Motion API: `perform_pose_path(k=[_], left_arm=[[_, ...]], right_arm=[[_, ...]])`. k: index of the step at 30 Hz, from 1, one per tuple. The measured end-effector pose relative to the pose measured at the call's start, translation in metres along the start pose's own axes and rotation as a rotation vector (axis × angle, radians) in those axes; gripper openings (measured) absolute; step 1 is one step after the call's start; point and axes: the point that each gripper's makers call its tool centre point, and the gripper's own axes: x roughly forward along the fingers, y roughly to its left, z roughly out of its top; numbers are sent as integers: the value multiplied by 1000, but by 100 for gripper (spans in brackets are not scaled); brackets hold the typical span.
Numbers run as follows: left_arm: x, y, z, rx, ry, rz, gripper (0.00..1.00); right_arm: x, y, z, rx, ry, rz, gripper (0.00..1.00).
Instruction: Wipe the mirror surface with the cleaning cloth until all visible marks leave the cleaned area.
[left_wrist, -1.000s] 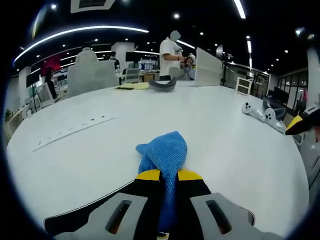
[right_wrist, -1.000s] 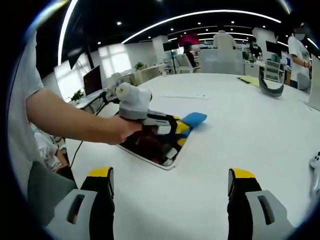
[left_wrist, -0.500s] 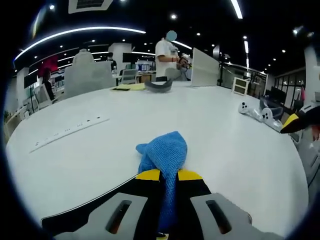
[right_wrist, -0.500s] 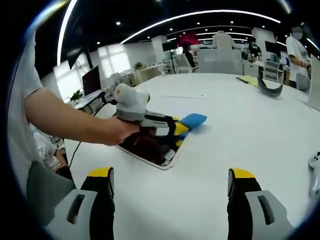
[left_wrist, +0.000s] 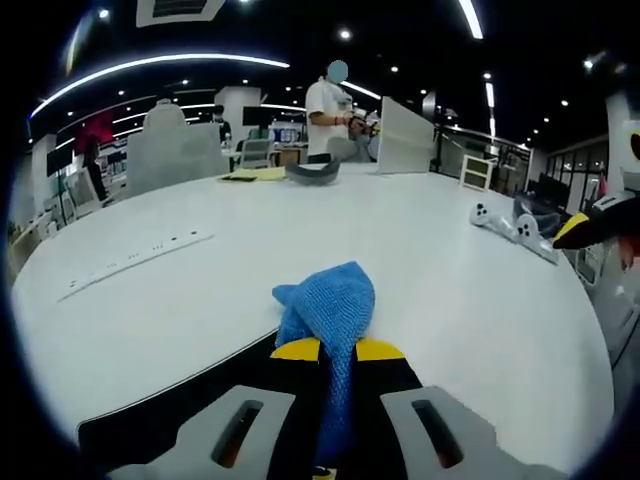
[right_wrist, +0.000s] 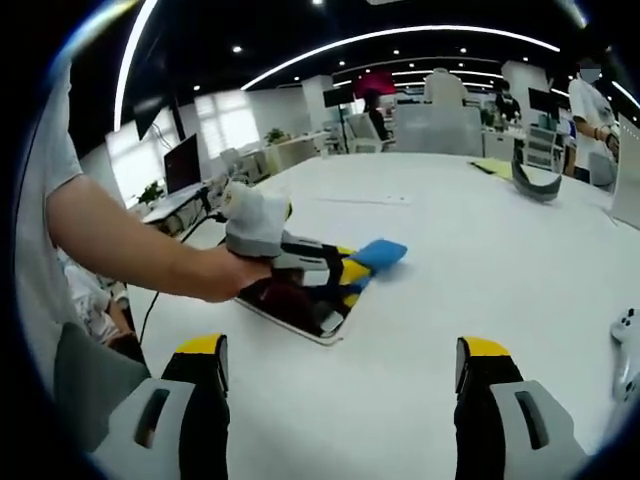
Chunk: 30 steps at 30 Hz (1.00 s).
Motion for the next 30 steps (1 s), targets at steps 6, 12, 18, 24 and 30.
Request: perform_pose_path(k=[6, 12, 18, 24, 30], left_arm=[[-5, -5, -4, -10, 12, -6, 7], [-7, -7, -6, -16, 17, -5, 7], [-8, -8, -7, -8, 28, -14, 7], [-12, -7, -9, 2, 33, -30, 7], [-14, -6, -10, 18, 42, -43, 7]], right_arm=[[-3, 4, 1, 1, -11, -1, 94], [-7, 6, -1, 3, -15, -4, 94], [-10, 5, 0, 3, -23, -9, 95], [-8, 7, 3, -4, -39, -7, 97], [-8, 10, 4, -19, -41, 5, 99]])
